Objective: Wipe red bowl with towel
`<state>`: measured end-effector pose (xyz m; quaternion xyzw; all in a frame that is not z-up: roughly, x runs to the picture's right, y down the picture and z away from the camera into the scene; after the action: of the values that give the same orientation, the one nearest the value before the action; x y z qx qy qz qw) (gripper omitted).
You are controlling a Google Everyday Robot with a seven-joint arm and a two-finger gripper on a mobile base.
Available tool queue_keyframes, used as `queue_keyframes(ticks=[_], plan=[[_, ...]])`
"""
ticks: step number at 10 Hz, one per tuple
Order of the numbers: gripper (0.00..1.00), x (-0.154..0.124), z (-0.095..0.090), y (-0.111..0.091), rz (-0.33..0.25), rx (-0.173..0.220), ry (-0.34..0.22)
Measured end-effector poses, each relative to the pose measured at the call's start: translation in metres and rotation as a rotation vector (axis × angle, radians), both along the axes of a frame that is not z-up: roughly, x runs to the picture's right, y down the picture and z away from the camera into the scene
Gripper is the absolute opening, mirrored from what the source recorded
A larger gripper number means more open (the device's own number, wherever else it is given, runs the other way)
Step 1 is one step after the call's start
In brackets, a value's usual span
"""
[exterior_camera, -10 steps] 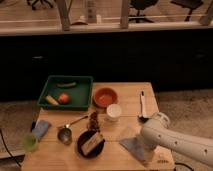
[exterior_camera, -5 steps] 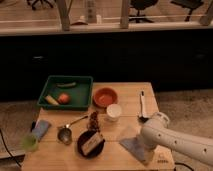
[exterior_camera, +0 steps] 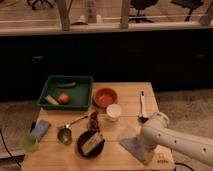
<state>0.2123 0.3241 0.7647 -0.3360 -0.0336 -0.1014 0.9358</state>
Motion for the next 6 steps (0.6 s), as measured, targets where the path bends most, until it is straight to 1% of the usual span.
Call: queue_keyframes(ticks=[6], plan=[[0.80,0.0014,0.0015,0.0013,0.006,-0.007,0.007]])
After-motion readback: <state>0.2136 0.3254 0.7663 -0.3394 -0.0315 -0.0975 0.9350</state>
